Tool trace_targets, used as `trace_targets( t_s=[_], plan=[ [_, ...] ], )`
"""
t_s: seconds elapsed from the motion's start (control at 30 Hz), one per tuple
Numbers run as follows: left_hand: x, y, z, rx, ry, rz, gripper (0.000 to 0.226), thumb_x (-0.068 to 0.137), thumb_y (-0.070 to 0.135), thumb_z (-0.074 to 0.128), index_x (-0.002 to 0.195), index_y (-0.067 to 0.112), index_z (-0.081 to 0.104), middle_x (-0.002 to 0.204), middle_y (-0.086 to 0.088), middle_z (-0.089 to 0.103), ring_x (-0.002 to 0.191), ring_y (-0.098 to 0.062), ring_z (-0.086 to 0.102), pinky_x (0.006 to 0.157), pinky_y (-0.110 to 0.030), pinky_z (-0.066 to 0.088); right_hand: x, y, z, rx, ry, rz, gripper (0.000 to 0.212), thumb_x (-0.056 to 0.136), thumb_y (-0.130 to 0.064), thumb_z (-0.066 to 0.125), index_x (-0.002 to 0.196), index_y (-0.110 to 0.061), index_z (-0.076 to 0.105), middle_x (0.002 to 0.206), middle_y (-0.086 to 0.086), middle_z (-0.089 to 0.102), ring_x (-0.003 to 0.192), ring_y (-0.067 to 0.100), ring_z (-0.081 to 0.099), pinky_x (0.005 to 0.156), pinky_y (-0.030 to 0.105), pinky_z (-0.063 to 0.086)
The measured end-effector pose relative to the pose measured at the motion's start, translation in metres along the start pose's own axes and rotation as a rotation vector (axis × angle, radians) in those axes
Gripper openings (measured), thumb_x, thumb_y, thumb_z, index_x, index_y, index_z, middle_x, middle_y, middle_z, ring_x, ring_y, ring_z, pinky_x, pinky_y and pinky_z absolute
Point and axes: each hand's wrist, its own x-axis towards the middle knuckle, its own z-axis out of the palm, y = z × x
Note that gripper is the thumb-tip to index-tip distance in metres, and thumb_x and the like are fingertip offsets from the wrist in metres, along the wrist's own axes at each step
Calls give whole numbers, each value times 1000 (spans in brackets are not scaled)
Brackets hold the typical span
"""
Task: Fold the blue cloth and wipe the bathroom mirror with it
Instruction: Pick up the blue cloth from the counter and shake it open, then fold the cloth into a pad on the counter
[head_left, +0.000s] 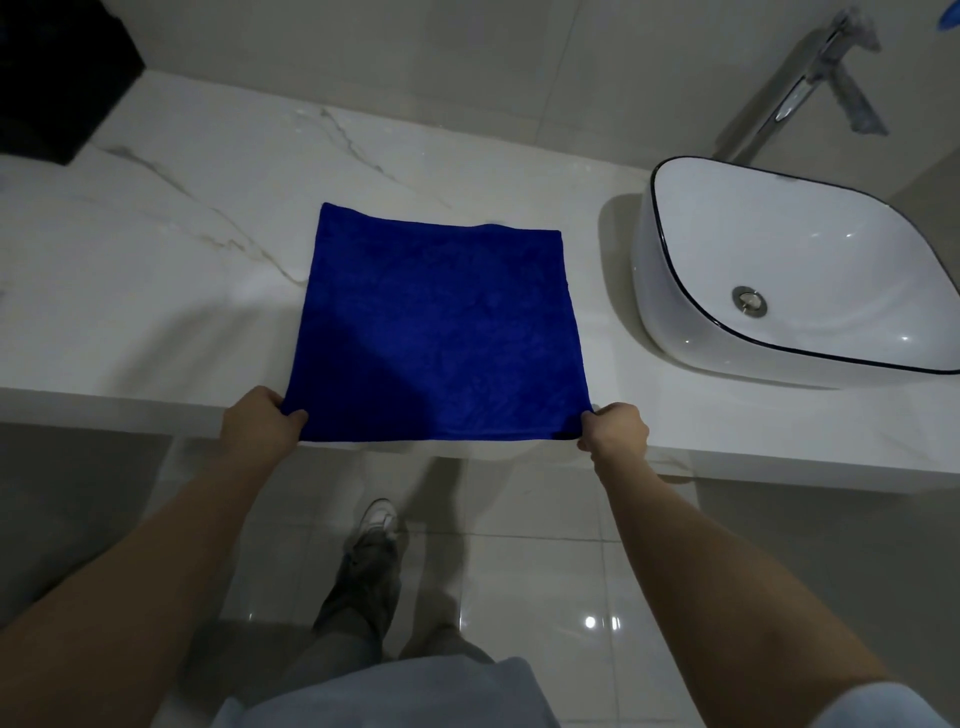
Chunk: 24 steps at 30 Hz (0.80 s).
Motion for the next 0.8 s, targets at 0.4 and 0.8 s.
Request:
trace_targets(
  t_s=[0.4, 0.8],
  plan=[
    [2, 5, -8, -130, -34, 16, 41, 87, 12, 59, 124, 5, 43, 100, -24, 60, 87, -36, 59, 68, -35, 45, 3, -12, -4, 60, -8, 12, 18, 81, 4, 41, 91, -10, 47, 85, 9, 52, 84, 32, 57, 80, 44, 54],
    [46, 76, -58, -803, -59, -120, 10, 87, 0, 55, 91, -4, 63, 98, -22, 59, 70, -23, 58, 50, -15, 52, 21, -98, -25, 644, -10, 101, 26, 85, 2, 45, 98, -7, 66, 74, 8, 55, 56, 19, 49, 49, 25, 44]
  ],
)
